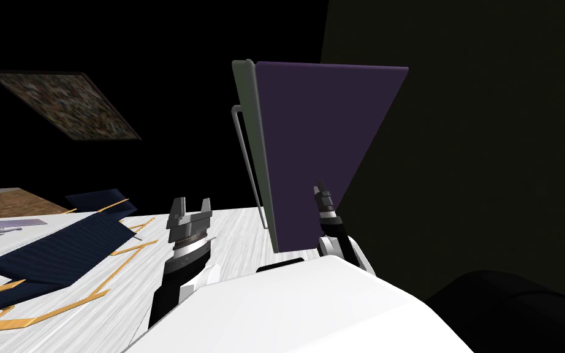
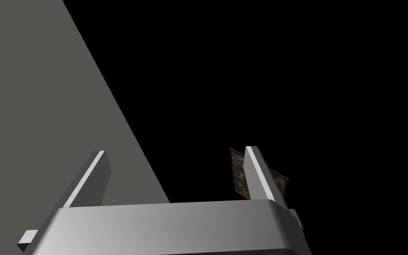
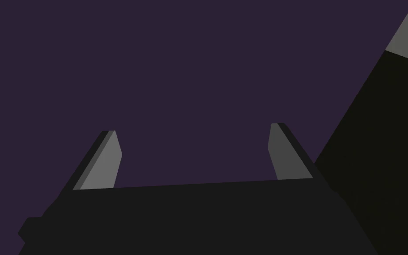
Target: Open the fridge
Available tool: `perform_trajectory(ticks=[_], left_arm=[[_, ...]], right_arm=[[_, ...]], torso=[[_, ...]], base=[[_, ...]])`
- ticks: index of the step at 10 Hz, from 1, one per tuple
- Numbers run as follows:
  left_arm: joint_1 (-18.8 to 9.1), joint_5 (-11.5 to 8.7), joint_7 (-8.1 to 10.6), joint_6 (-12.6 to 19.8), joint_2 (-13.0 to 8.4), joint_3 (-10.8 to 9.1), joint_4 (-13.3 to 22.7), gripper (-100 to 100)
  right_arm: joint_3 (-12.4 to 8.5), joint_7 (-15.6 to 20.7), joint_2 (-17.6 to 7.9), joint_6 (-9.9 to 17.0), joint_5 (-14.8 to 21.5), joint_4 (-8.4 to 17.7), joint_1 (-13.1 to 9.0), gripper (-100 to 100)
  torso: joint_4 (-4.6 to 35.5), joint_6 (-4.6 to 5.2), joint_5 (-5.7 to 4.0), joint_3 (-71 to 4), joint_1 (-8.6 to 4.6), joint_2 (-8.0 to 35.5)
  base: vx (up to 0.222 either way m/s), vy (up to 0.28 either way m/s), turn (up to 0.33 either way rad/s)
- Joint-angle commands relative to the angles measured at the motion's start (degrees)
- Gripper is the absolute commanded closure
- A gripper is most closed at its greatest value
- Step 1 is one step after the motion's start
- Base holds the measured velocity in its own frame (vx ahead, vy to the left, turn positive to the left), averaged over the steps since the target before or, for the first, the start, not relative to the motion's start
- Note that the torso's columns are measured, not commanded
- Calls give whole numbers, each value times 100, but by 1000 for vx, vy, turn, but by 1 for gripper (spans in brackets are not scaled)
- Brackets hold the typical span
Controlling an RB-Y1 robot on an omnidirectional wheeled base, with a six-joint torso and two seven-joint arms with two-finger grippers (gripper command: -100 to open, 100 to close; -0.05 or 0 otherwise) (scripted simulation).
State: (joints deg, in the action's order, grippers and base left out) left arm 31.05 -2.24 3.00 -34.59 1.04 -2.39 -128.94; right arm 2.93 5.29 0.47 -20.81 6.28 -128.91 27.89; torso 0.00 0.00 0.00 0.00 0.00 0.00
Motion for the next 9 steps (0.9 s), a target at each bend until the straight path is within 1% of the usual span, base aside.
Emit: perform_trajectory(ticks=[1, 3, 9], left_arm=[[0, 0, 0, 0, 0, 0, 0, 0], [0, 0, 0, 0, 0, 0, -1, 0], [0, 0, 0, -1, 0, 0, -2, 0]], right_arm=[[0, 0, 0, 0, 0, 0, 0, 0], [0, 0, 0, 0, 0, -1, 0, 0], [0, 0, 0, -1, 0, -2, 0, 0]], torso=[[235, 0, 0, -467, 0, 232], [1006, 0, 0, -2014, 0, 1003], [3537, 0, 0, -7073, 0, 3539]], base=[[0, 0, 0], [0, 0, 0], [0, 0, 0]])
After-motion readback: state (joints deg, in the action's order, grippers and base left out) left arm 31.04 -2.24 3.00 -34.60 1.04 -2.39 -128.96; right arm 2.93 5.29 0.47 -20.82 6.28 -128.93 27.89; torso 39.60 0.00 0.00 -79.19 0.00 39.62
